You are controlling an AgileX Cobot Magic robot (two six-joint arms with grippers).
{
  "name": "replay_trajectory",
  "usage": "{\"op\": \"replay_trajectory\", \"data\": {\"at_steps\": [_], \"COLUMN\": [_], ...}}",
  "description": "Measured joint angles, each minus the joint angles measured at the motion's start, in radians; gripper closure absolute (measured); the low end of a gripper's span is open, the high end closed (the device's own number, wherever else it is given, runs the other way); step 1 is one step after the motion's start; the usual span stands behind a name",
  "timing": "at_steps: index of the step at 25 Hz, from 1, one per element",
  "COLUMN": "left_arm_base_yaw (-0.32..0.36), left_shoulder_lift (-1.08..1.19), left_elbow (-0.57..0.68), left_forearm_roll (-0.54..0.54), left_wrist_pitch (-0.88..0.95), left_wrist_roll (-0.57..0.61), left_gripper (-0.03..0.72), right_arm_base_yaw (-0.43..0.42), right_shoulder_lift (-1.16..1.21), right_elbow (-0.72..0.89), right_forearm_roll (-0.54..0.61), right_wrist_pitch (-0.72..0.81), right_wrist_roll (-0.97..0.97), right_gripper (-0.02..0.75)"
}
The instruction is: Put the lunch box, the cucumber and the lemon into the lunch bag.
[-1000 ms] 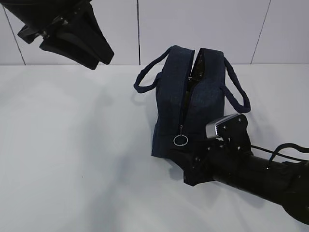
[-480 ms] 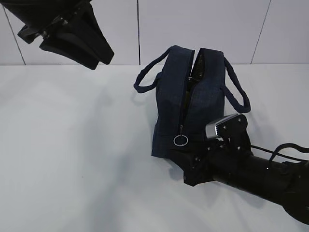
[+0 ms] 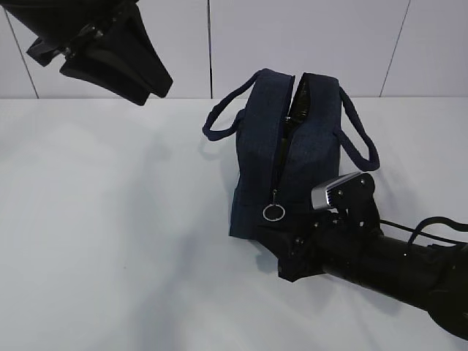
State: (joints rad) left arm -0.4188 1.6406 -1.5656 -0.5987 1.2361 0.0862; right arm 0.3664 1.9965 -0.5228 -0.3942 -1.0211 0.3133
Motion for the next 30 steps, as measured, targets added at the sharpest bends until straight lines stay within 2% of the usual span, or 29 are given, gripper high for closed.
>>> {"op": "replay_trajectory", "data": {"at_steps": [30], "left_arm_base_yaw": [0.0], "left_shoulder_lift": [0.0], "left_elbow": [0.0], "left_forearm_roll": [0.002], "left_wrist_pitch": [0.0], "left_wrist_roll": [0.0], "left_gripper": [0.449], "right_arm_base_yaw": [0.0], "right_shoulder_lift": [0.0], "right_elbow": [0.0], "right_forearm_roll": [0.0], "right_wrist_pitch": [0.002], "right_wrist_roll": [0.0], "right_gripper": [0.331]}}
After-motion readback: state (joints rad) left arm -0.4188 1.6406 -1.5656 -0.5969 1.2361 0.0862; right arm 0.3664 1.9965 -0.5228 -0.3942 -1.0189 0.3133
